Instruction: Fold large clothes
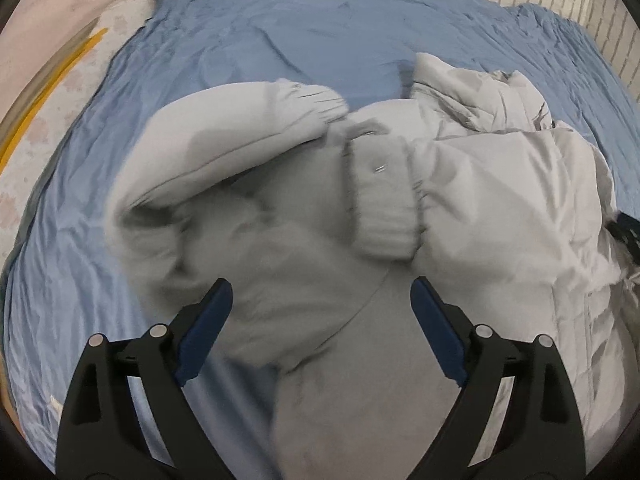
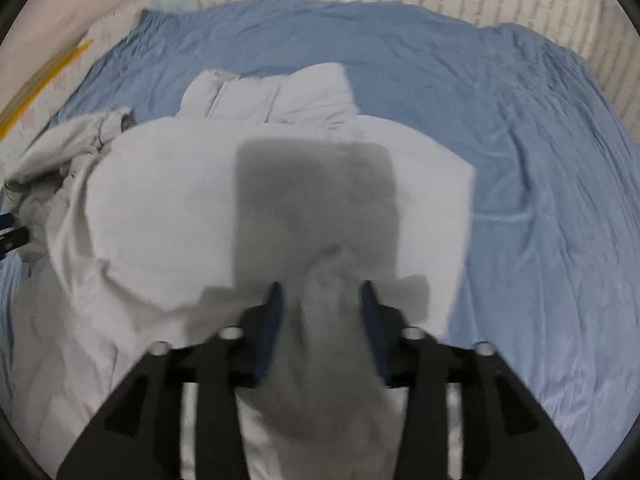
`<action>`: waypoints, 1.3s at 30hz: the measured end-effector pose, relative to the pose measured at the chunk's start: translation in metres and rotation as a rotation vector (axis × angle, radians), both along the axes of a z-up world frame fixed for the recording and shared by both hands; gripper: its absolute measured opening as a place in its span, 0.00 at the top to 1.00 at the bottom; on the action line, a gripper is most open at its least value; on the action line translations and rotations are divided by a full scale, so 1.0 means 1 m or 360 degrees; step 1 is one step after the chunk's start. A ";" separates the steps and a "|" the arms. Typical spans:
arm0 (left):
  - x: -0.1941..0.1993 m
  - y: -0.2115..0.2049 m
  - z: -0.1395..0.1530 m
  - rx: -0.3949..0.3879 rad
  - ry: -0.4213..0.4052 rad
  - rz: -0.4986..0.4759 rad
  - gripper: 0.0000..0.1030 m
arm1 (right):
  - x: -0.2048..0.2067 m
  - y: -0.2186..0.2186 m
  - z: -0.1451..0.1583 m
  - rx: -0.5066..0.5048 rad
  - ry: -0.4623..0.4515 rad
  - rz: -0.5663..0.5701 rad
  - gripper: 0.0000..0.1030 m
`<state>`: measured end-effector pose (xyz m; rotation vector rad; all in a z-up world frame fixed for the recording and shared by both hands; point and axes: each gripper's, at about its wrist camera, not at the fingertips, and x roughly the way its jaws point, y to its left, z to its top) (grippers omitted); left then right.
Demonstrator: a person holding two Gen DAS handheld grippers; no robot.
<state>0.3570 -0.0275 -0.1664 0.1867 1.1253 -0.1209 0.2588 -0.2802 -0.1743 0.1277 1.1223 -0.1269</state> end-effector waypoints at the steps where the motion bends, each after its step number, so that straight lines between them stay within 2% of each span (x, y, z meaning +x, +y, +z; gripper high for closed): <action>1: 0.004 -0.006 -0.002 -0.0009 0.0006 -0.0010 0.13 | -0.008 -0.001 0.001 0.0000 -0.0016 -0.0009 0.55; 3: 0.015 -0.016 -0.005 -0.0055 0.0013 -0.0010 0.12 | -0.021 -0.007 0.002 -0.0004 -0.0028 -0.0020 0.53; 5: 0.025 -0.022 -0.007 -0.0119 0.0027 -0.0006 0.07 | -0.030 -0.008 0.001 -0.0007 -0.0052 -0.0041 0.43; 7: 0.035 -0.028 -0.017 -0.0177 0.0099 -0.0032 0.05 | -0.038 -0.013 0.000 -0.0002 -0.0056 -0.0051 0.43; 8: 0.042 -0.034 -0.029 -0.0182 0.0172 -0.0042 0.09 | -0.039 -0.014 -0.002 0.0007 -0.0053 -0.0058 0.43; 9: 0.044 -0.039 -0.038 -0.0193 0.0227 -0.0071 0.24 | -0.040 -0.014 -0.003 0.0009 -0.0053 -0.0064 0.43; 10: 0.042 -0.043 -0.044 -0.0154 0.0243 -0.0089 0.26 | -0.042 -0.015 -0.003 0.0008 -0.0057 -0.0065 0.43; 12: 0.037 -0.049 -0.047 -0.0090 0.0190 -0.0108 0.40 | -0.047 -0.016 -0.002 -0.0002 -0.0066 -0.0064 0.43; 14: 0.027 -0.039 -0.040 -0.0130 0.0160 -0.0080 0.47 | -0.050 -0.012 0.001 -0.0027 -0.0090 -0.0049 0.43; 15: 0.020 -0.031 -0.034 -0.0154 0.0144 -0.0055 0.47 | -0.051 -0.010 0.002 -0.0044 -0.0099 -0.0040 0.43; 17: 0.001 -0.014 -0.023 -0.0145 0.0082 -0.0017 0.47 | -0.052 -0.005 0.004 -0.0074 -0.0105 -0.0016 0.43; 20: -0.017 0.001 -0.022 -0.0141 0.0079 -0.0021 0.46 | -0.055 0.000 0.005 -0.0090 -0.0097 0.0003 0.43; 22: -0.014 -0.001 -0.025 -0.0113 0.0064 -0.0035 0.45 | -0.057 -0.001 0.004 -0.0093 -0.0091 -0.0012 0.43; 25: 0.002 0.001 -0.024 -0.0123 0.0090 0.0008 0.44 | -0.059 -0.010 0.004 -0.0068 -0.0079 -0.0085 0.35; 28: 0.011 0.001 -0.011 -0.0121 0.0062 0.0038 0.34 | -0.068 -0.020 0.010 -0.0065 -0.0101 -0.0138 0.34; 30: 0.002 0.010 0.004 -0.0123 -0.0006 0.0072 0.21 | -0.073 -0.026 0.014 -0.0081 -0.0112 -0.0161 0.30; 32: -0.010 0.020 0.007 -0.0089 -0.0027 0.0117 0.12 | -0.076 -0.034 0.016 -0.0052 -0.0125 -0.0198 0.30; 34: -0.020 0.030 0.006 -0.0086 0.0018 0.0162 0.12 | -0.074 -0.040 0.015 0.0012 -0.0141 -0.0241 0.30; 35: -0.025 0.033 0.006 -0.0124 0.0050 0.0188 0.12 | -0.072 -0.040 0.015 0.0024 -0.0143 -0.0250 0.30; 37: -0.031 0.029 0.010 -0.0189 0.0031 0.0195 0.12 | -0.062 -0.036 0.013 0.0040 -0.0141 -0.0250 0.30; 39: -0.030 0.014 0.013 -0.0179 -0.0008 0.0161 0.12 | -0.051 -0.027 0.014 0.0045 -0.0146 -0.0222 0.30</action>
